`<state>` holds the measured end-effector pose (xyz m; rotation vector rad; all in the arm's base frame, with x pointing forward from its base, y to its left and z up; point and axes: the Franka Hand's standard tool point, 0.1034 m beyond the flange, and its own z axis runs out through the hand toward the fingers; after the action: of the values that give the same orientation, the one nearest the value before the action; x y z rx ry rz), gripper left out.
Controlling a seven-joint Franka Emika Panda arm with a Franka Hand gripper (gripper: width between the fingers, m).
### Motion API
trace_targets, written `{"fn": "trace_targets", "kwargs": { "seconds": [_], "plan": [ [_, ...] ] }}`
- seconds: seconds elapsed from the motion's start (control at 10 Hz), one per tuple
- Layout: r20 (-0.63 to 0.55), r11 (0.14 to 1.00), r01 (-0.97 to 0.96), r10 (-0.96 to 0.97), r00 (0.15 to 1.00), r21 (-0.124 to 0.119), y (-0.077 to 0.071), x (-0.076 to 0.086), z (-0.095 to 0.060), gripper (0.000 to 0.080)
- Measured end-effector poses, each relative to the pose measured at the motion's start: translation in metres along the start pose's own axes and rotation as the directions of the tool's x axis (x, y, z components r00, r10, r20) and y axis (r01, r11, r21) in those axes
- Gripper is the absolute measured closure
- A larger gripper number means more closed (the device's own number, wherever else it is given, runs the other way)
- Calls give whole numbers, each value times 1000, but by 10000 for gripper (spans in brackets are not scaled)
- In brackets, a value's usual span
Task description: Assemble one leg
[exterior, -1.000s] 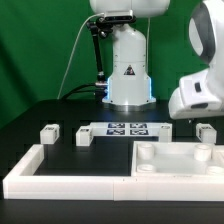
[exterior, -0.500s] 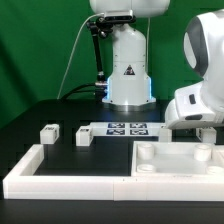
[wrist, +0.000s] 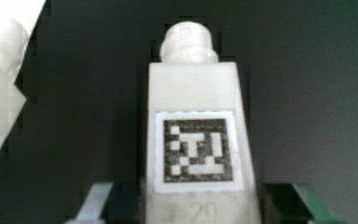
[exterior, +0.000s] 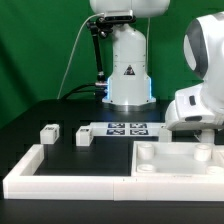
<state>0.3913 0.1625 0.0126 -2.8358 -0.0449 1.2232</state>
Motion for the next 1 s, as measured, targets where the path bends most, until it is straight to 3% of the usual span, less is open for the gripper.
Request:
{"fn": "trace_targets", "kwargs": {
  "seconds": [0.6,0.8,0.9,1.0],
  "plan": [
    [17,1000,26,-26,1000,2,2,-5,-4,509],
    [46,999,54,-54,997,4,11,-31,-40,509],
    [64,998,63,-64,996,24,13,-43,-53,509],
    [64,998,61,-63,996,28,15,-47,-62,509]
  ]
}}
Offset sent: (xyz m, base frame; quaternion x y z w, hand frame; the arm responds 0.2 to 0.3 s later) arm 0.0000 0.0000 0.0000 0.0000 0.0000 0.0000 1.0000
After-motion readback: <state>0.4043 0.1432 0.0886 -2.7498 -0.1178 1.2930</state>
